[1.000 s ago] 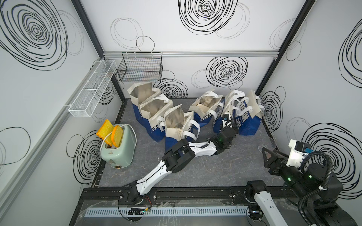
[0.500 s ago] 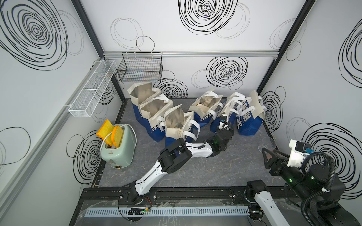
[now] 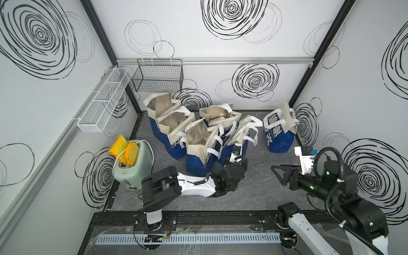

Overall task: Open the takeout bag
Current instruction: Move the takeout bag to the center of the board.

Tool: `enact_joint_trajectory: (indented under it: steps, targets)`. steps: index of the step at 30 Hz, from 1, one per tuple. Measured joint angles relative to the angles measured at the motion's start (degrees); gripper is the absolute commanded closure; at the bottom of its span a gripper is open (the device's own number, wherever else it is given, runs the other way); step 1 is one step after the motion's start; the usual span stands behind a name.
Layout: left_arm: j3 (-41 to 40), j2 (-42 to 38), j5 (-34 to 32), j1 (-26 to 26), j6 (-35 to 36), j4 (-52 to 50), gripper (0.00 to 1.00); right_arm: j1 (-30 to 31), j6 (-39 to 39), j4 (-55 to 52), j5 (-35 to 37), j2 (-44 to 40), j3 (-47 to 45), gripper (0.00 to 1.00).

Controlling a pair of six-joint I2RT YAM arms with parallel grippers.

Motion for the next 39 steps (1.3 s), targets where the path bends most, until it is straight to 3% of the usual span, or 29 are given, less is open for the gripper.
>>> enact_joint_trajectory:
  steps: [5, 9, 16, 23, 31, 35, 39]
  targets:
    - [-7.5, -6.8, -2.1, -6.5, -4.0, -2.6, 1.0, 0.0, 6.6, 9.0, -9.8, 0.2, -5.7, 0.38]
    - [-12.2, -10.1, -3.6, -10.4, -10.3, -5.7, 1.0, 0.0, 6.7, 13.6, -10.9, -2.1, -11.9, 0.44]
    - [-16.7, -14.0, -6.4, -14.6, -17.4, -8.0, 1.0, 2.7, -7.8, 16.5, -1.2, -7.1, -16.8, 0.48]
    - [-19.9, -17.5, -6.7, -15.5, -18.9, -8.4, 1.0, 2.0, -12.1, 19.6, 1.7, -8.3, -18.6, 0.49]
    - [-20.3, -18.8, -7.4, -15.9, -19.8, -10.7, 1.0, 2.5, -20.0, 26.1, 8.6, 5.4, -7.9, 0.39]
    - [-20.3, -18.8, -7.7, -15.9, -20.2, -10.8, 1.0, 6.5, -27.8, 31.1, 12.3, 10.3, -7.8, 0.41]
    - [-20.3, -18.8, -7.7, -15.9, -20.2, -10.6, 1.0, 15.7, -35.7, 33.9, 18.6, 4.7, -16.8, 0.48]
